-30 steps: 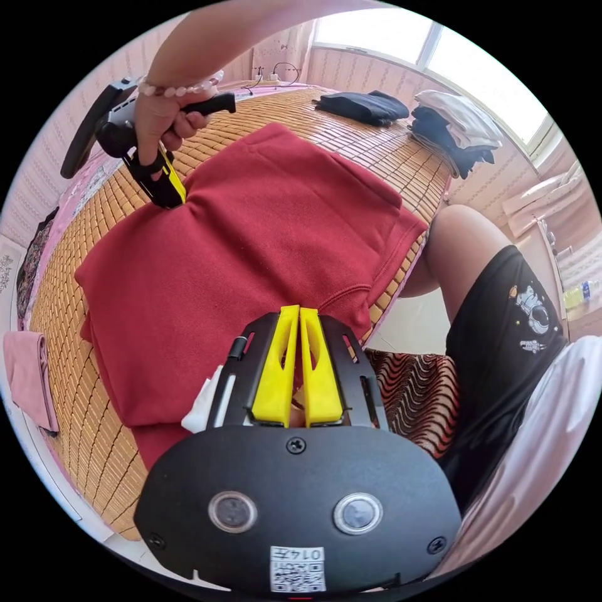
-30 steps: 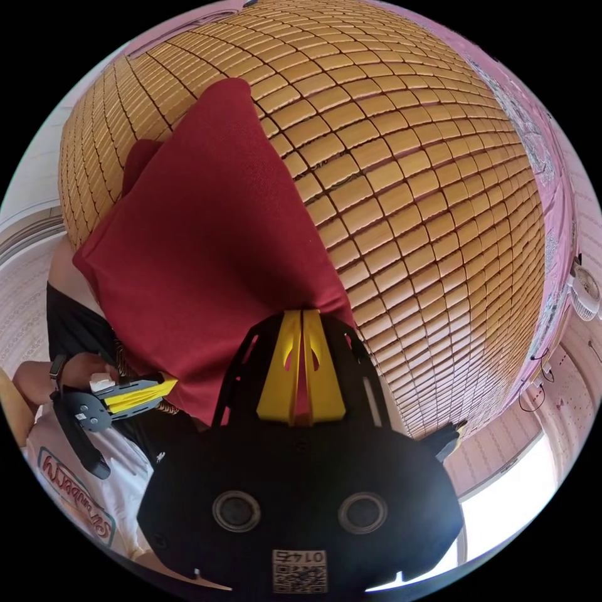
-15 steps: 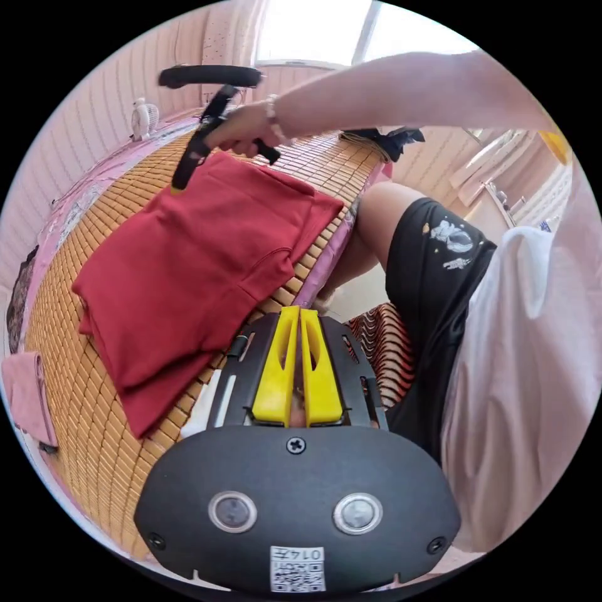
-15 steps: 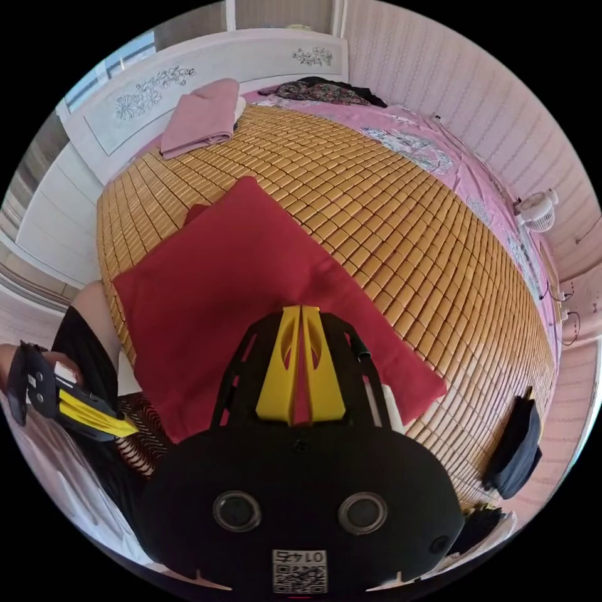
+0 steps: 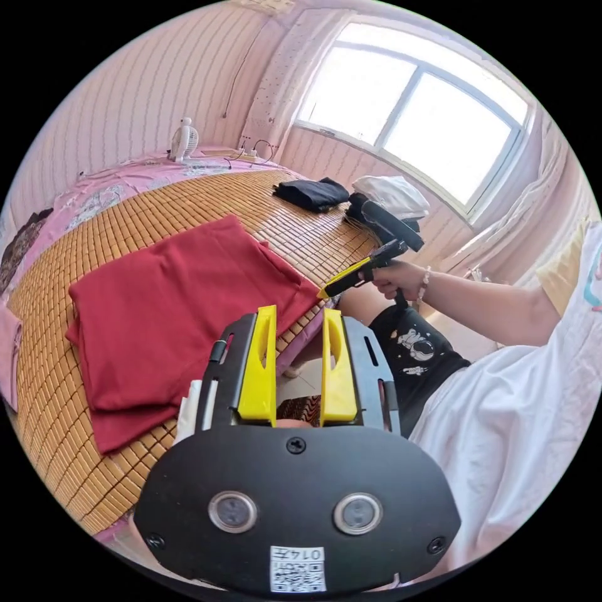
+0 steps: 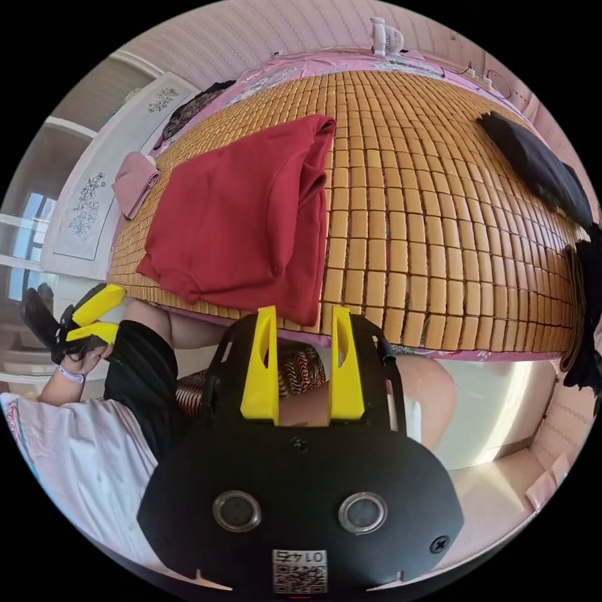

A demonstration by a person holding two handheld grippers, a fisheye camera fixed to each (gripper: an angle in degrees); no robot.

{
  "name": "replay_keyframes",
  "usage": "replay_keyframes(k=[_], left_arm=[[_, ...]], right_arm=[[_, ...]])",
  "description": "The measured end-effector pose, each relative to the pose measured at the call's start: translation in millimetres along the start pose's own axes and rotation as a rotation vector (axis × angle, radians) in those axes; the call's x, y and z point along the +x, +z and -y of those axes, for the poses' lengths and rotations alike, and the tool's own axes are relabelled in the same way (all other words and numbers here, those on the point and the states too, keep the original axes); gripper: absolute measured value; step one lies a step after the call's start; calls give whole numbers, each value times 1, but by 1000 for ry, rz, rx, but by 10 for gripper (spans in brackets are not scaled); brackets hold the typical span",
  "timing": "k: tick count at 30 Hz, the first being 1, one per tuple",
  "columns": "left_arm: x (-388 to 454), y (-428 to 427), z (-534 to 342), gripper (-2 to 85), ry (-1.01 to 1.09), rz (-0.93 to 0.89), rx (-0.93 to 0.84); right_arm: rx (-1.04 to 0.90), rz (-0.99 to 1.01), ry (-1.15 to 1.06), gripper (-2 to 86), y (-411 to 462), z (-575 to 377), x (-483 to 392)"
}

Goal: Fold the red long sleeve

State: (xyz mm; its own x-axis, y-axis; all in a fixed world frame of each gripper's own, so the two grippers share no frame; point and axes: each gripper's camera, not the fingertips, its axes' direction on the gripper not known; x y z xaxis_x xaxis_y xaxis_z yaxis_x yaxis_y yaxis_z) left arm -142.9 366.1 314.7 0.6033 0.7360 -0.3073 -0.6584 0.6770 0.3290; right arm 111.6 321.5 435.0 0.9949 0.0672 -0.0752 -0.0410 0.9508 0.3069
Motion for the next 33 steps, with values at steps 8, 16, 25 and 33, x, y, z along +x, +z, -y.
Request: replay_keyframes(k=[8, 16, 25, 33], left_arm=[[38, 49, 26, 135, 167, 144, -150], [70, 103, 58, 159, 285, 110, -253], [108, 159, 19, 49, 421, 250, -483], [94, 126, -1, 42, 205, 157, -409]], right_arm=[[-107, 48, 13, 45, 36, -23, 52], [82, 387, -71, 22, 10, -81, 85], [-9, 381, -181, 13, 43, -127, 71], [241, 380, -40, 90, 20, -122, 112]])
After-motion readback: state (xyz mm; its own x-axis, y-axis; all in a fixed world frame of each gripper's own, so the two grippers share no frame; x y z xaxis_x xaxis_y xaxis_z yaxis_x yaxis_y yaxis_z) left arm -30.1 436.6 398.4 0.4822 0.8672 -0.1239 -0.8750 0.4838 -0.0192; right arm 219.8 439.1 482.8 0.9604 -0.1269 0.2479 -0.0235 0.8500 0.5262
